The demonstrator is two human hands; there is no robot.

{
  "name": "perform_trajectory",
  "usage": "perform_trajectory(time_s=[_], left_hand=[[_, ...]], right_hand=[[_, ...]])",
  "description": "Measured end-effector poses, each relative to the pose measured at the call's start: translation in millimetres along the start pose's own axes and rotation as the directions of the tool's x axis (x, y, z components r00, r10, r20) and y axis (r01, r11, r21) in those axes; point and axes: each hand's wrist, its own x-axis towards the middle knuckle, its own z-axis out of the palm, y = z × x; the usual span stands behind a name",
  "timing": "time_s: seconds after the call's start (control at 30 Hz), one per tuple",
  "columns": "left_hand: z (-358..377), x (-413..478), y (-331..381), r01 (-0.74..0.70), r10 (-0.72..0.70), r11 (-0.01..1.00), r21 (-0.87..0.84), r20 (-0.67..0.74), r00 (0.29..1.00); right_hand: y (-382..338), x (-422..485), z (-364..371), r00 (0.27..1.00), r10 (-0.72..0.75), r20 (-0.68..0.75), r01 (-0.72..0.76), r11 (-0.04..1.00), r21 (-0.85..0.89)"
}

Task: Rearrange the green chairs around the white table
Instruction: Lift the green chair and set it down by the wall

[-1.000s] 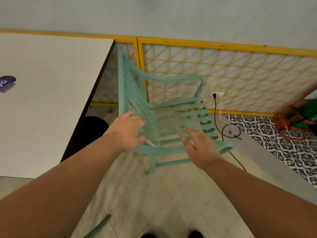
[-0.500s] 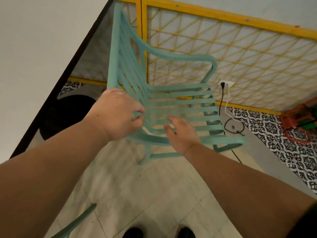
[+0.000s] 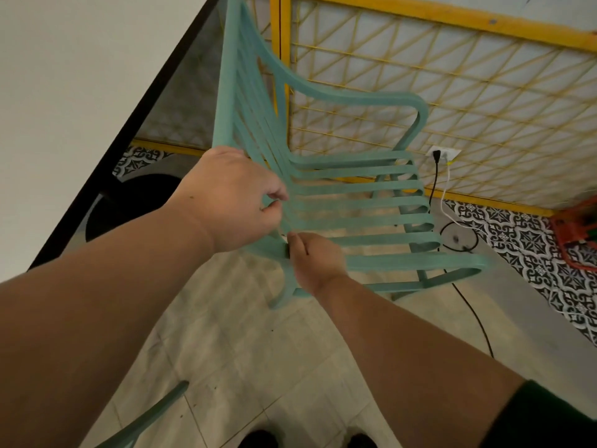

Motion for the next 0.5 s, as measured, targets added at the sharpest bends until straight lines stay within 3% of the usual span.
perform_trajectory(time_s=[0.2, 0.37, 0.5], left_hand=[[-0.2, -5.0, 5.5, 0.03, -0.03, 0.999, 0.014, -0.008, 1.0], [1.9, -9.7, 18.9, 0.069, -0.081, 0.987, 0.145, 0.08, 0.994], [4.0, -17.1, 41.6, 0.126, -0.139, 0.983, 0.135, 0.093, 0.986]], right_hand=[[7.2, 2.8, 0.3, 0.997, -0.071, -0.006, 0.071, 0.997, -0.042], [12.8, -5.0, -1.1, 0.995, -0.096, -0.021, 0.095, 0.995, -0.04], [28.6, -14.6, -11.5, 0.99, -0.14, 0.02, 0.141, 0.989, -0.051]])
